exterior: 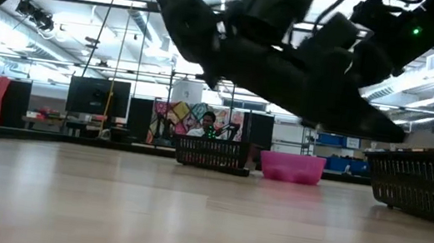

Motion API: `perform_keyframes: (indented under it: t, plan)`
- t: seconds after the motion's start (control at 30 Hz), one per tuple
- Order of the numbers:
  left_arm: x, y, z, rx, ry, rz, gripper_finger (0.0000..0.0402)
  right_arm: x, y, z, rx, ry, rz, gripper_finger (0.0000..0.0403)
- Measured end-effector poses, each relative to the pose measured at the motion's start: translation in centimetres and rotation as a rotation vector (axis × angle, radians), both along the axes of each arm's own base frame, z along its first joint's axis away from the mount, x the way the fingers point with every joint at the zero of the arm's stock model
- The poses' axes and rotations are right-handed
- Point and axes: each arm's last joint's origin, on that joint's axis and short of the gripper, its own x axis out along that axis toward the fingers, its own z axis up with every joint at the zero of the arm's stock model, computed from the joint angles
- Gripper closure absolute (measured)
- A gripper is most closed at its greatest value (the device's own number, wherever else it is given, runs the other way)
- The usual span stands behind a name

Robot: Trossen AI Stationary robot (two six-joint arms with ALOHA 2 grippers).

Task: Sort Halloween decoration
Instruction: Put the black skeleton toy into the bottom black bin

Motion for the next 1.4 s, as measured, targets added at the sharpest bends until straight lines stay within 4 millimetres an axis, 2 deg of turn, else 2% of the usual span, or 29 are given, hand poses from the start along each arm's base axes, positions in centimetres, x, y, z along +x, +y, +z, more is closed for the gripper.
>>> perform_keyframes:
  t: [0.13, 0.27, 0.4, 0.53, 0.63, 0.8, 0.87, 1.0, 1.4]
  plan:
    - [-1.9, 0.5, 1.4, 0.058, 0.064, 0.047, 0.0259, -0.1, 0.2, 0.2, 0.002, -0.011, 0.011, 0.023]
    - [-4.6, 1.1, 1.9, 0.106, 0.168, 0.089, 0.0259, -0.1, 0.2, 0.2, 0.001, -0.009, 0.012, 0.023]
    - [-7.4, 1.6, 2.9, 0.119, 0.15, 0.164, 0.026, -0.2, 0.3, 0.1, 0.002, -0.007, 0.016, 0.023]
    - [-10.5, 3.1, 1.5, 0.128, 0.216, 0.289, 0.026, -0.1, 0.3, 0.2, 0.006, -0.01, 0.02, 0.023]
    - [-11.8, 4.9, 0.3, 0.072, 0.259, 0.371, 0.026, 0.0, 0.3, 0.2, 0.009, -0.018, 0.021, 0.0229]
    - [-13.0, 6.9, -1.6, -0.004, 0.338, 0.467, 0.026, 0.2, 0.4, 0.4, 0.012, -0.042, 0.026, 0.0229]
    - [-12.9, 7.4, -1.8, -0.004, 0.327, 0.501, 0.026, 0.2, 0.4, 0.4, 0.007, -0.041, 0.033, 0.0229]
    - [-13.0, 7.8, -2.5, 0.084, 0.331, 0.554, 0.026, 0.3, 0.5, 0.5, 0.015, -0.052, 0.039, 0.0229]
    - [-12.9, 7.8, -2.8, 0.315, 0.325, 0.484, 0.026, 0.5, 0.6, 0.5, 0.056, -0.066, 0.064, 0.023]
